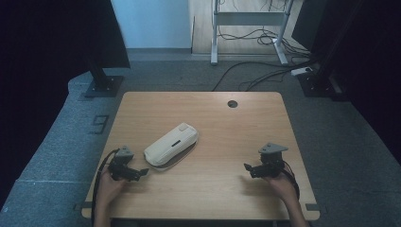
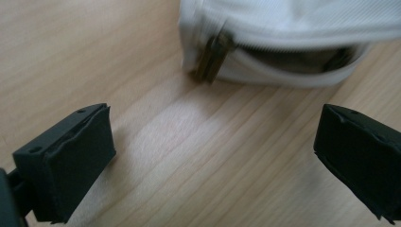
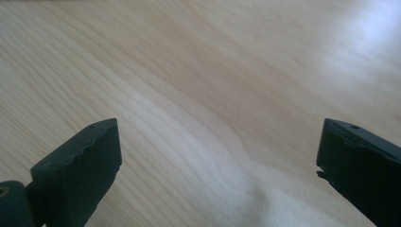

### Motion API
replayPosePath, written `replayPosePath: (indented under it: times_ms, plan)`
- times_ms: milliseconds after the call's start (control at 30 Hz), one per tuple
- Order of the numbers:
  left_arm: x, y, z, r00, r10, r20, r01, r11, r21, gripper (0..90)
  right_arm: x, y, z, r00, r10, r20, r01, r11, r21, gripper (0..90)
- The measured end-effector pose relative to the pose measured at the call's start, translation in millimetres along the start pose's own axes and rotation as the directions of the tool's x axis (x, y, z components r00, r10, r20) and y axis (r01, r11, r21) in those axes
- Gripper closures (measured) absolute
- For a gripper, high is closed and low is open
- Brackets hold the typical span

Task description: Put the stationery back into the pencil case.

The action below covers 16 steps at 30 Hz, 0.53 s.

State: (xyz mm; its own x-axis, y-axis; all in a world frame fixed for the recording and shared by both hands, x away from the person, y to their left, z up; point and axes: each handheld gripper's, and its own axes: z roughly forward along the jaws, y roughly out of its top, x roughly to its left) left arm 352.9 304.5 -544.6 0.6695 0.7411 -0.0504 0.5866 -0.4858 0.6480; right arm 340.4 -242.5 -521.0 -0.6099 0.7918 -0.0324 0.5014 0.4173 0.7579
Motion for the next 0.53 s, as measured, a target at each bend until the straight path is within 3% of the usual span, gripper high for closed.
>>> replayPosePath:
  times_ms: [167, 300, 400, 533]
  plan:
    - [-0.2, -3.1, 1.0, 0.9997, -0.004, -0.024, 0.003, 0.9997, -0.024, 0.0, -3.5, -17.6, 4.3, 0.9997, 0.018, 0.018, -0.018, 0.999, 0.027, 1.0]
    - [-3.3, -2.3, 2.3, 0.9988, 0.006, -0.048, -0.006, 0.9999, -0.014, 0.0, -6.4, -27.7, 7.5, 0.9992, 0.033, 0.023, -0.034, 0.998, 0.049, 1.1]
    - [-4.1, -2.4, 2.5, 0.9986, 0.002, -0.054, -0.003, 0.9999, -0.014, 0.0, -6.6, -34.4, 11.2, 0.9993, 0.035, 0.014, -0.036, 0.997, 0.071, 0.4]
    - [-4.6, -2.5, 2.5, 0.9983, -0.004, -0.058, 0.004, 0.9999, -0.014, 0.0, -6.8, -38.2, 10.3, 0.9984, 0.056, -0.002, -0.056, 0.997, 0.061, 0.3]
